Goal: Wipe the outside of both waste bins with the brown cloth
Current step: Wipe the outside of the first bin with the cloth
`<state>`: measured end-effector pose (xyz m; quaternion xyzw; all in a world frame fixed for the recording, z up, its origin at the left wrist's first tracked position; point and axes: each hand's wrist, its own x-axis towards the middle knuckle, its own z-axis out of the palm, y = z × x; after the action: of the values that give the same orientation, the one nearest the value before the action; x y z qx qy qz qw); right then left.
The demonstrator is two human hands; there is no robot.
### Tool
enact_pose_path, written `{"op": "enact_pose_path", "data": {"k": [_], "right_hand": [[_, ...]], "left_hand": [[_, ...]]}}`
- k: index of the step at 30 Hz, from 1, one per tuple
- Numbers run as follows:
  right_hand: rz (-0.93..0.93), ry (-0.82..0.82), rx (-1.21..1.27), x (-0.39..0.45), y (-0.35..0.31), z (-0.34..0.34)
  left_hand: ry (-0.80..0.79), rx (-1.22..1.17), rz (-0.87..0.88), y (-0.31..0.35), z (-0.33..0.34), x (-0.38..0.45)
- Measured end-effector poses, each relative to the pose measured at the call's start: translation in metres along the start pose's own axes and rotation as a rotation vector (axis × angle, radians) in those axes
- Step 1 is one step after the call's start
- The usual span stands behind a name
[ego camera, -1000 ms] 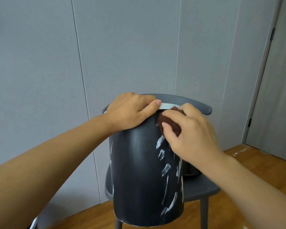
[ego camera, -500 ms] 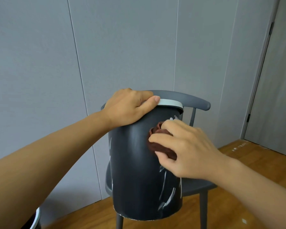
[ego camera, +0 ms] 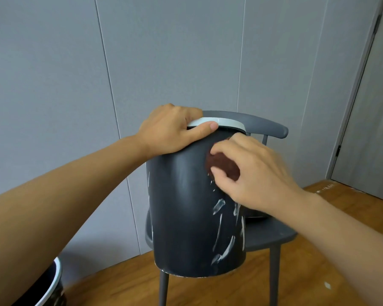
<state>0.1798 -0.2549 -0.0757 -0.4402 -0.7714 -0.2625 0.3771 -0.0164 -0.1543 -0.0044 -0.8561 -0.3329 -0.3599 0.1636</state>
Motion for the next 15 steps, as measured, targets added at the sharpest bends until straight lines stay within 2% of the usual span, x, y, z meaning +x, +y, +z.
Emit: {"op": "enact_pose_path", "data": {"k": [1, 3, 5, 7, 9, 13, 15], "right_hand": [[0.019, 0.029, -0.007, 0.002, 0.0, 0.002], [-0.065, -0.011, -0.003, -0.009, -0.004, 0.004], [-0.239, -0.182, 0.029, -0.028, -0.011, 0.003], [-0.335, -0.316, 0.022, -0.036, -0.011, -0.004], [-0.274, -0.249, 0.002, -0.023, -0.005, -0.006], [0.032, 0.069, -0.008, 0.007, 0.005, 0.003], [-0.011, 0.079, 0.0, -0.008, 0.0, 0.01]], "left_hand": [[-0.003, -0.002, 0.001, 0.0, 0.0, 0.0], [-0.007, -0.001, 0.004, -0.002, -0.001, -0.001], [-0.004, 0.008, 0.007, -0.003, -0.001, -0.003], [-0.009, 0.012, -0.001, -0.002, -0.002, -0.003], [-0.018, 0.01, -0.016, -0.001, -0.003, -0.002], [-0.014, 0.003, 0.017, -0.001, -0.003, -0.001], [-0.024, 0.002, 0.004, -0.003, -0.002, -0.001]]}}
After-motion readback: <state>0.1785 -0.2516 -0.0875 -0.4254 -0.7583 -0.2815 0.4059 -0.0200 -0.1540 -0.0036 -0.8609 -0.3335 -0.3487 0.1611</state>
